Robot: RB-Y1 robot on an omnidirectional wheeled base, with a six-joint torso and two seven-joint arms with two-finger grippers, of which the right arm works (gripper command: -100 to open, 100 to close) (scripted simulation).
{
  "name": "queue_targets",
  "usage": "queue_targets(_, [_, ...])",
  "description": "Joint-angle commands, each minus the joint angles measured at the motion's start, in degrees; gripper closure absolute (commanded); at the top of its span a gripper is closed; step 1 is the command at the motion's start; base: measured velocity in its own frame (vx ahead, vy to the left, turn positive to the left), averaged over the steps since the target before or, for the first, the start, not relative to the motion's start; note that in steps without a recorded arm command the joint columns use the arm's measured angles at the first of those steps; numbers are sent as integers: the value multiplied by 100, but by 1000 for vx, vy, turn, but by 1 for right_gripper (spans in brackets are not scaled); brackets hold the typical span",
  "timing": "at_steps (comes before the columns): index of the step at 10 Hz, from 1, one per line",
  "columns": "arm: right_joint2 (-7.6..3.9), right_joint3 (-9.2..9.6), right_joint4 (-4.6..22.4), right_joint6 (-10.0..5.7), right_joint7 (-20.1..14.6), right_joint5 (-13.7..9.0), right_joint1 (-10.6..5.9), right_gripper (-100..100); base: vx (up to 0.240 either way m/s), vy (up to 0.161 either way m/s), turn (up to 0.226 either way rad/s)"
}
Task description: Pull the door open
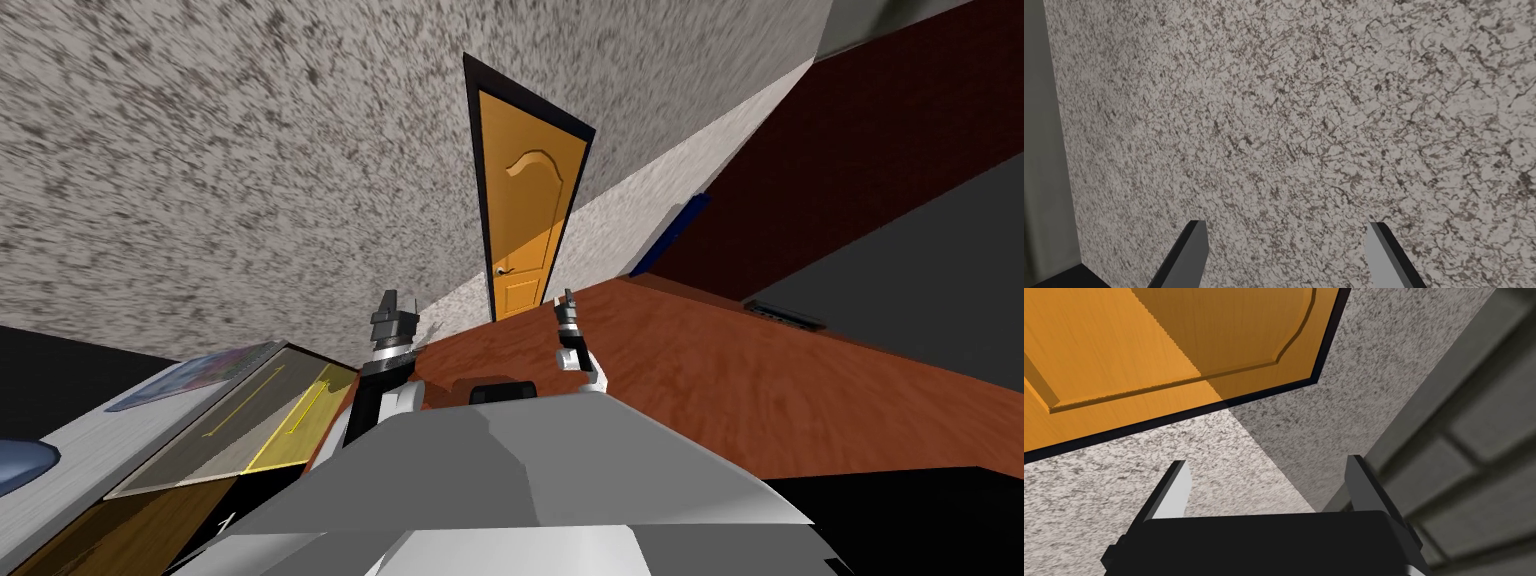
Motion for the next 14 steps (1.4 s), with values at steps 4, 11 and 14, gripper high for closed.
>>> queue_targets(4, [-109, 27, 842, -127, -28, 17, -364, -100, 92, 6, 102])
queue_targets(11, [-262, 67, 2044, -323, -67, 41, -905, -100, 87, 4, 88])
queue_targets(14, [-311, 80, 2475, -388, -80, 49, -1085, -100, 78, -1, 72])
